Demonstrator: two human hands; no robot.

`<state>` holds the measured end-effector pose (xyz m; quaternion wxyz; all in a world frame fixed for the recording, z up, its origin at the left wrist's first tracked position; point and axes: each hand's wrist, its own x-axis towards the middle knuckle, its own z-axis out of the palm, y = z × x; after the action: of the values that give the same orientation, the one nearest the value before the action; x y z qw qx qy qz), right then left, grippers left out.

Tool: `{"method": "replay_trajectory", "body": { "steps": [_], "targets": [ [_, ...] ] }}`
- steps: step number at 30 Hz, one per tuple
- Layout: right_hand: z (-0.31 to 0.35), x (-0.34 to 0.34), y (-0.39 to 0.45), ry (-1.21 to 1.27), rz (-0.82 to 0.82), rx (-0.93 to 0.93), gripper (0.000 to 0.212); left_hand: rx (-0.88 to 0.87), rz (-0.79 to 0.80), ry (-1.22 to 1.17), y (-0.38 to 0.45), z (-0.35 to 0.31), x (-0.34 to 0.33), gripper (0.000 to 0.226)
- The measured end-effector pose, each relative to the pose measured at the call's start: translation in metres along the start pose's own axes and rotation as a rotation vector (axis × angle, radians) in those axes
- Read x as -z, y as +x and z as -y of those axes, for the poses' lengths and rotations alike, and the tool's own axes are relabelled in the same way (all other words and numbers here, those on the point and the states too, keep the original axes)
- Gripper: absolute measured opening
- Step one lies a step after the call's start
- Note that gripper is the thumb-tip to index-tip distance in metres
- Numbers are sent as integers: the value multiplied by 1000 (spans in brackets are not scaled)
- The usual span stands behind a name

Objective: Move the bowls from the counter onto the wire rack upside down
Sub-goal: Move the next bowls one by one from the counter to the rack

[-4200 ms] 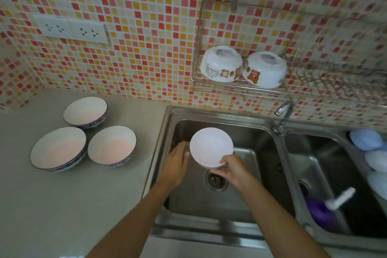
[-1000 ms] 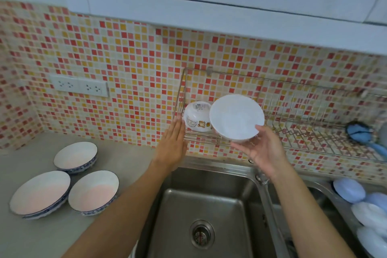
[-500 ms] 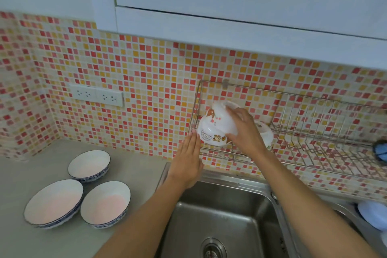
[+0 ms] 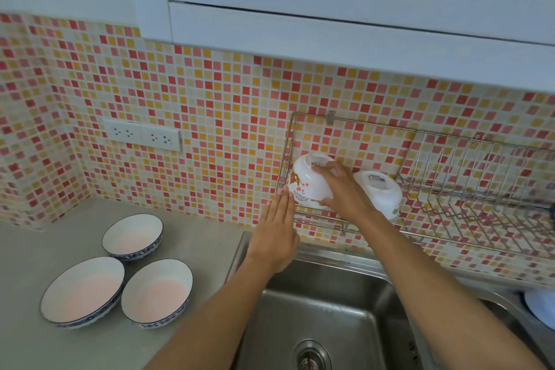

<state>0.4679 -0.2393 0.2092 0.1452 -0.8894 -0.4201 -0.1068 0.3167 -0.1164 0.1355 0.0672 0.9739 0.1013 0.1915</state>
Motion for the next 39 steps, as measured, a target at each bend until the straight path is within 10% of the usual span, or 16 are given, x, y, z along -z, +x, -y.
{"method": "replay_trajectory", "body": {
  "steps": [27, 39],
  "targets": [
    [-9, -16, -32, 261, -86, -217, 61, -45, 140, 210, 72, -4, 23, 57],
    [8, 4, -33, 696, -209, -322, 56, 14, -145, -122, 19, 15, 44, 55]
  ]
}}
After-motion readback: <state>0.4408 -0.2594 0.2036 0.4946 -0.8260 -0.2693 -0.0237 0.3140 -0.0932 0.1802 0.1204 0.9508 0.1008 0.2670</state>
